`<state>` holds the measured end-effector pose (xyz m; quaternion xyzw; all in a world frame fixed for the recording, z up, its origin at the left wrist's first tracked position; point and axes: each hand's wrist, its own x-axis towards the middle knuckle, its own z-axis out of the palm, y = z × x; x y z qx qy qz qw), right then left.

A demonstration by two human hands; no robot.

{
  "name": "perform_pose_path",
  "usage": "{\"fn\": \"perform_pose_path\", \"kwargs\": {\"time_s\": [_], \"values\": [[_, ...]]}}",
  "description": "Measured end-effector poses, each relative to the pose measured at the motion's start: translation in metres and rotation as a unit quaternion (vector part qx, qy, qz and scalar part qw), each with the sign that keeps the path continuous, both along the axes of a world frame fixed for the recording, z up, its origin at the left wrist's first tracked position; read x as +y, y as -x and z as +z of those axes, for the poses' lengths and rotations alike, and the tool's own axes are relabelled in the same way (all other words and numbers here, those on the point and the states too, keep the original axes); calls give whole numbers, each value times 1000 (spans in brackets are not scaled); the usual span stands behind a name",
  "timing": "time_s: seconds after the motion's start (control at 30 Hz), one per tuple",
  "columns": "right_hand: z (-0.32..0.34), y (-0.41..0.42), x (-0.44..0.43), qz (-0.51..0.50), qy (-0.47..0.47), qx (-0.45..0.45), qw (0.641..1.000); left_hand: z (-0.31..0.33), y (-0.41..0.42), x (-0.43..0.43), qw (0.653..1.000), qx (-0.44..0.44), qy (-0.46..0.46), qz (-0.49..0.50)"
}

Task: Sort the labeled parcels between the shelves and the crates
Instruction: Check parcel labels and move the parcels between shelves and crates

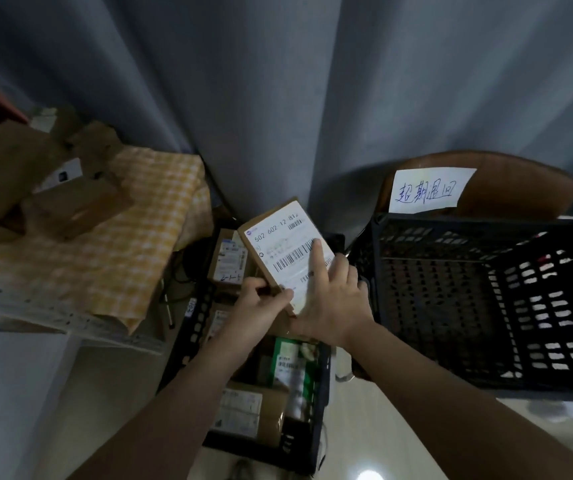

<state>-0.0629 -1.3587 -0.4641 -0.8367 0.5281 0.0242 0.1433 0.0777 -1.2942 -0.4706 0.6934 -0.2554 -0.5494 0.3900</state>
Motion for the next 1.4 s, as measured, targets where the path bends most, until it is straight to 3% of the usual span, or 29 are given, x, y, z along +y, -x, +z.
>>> {"fn": "perform_pose_path", "kwargs": {"time_s": [0.07,0.1,0.17,0.2,0.23,0.27,0.33,0.6,0.97,1.13,1.27,1.4], "values": [[-12,-4,-27,24,7,15,1000,-11,-11,-13,990,-116,64,-43],[-18,-4,-41,44,0,24,999,-16,-23,-22,960,-250,97,-86],[-33,-2,-66,113,-18,53,992,-23,-47,-47,809,-526,130,-227],[-41,-1,-78,153,-27,70,985,-28,-58,-63,729,-596,137,-308],[-48,0,-88,188,-38,82,978,-33,-67,-80,665,-628,136,-381],[-55,0,-97,213,-51,86,972,-41,-73,-96,623,-636,125,-438],[-66,-2,-114,232,-77,77,967,-58,-82,-126,594,-617,95,-508],[-97,-8,-134,206,-61,60,975,-102,-92,-159,643,-559,93,-514],[-113,-22,-130,139,-21,29,990,-104,-104,-160,652,-556,101,-506],[-127,-26,-134,100,-12,59,993,-119,-100,-175,628,-592,90,-497],[-142,-30,-122,62,-76,35,995,-130,-107,-167,649,-582,40,-488],[-137,-33,-120,61,-54,75,994,-128,-101,-158,660,-588,39,-467]]}}
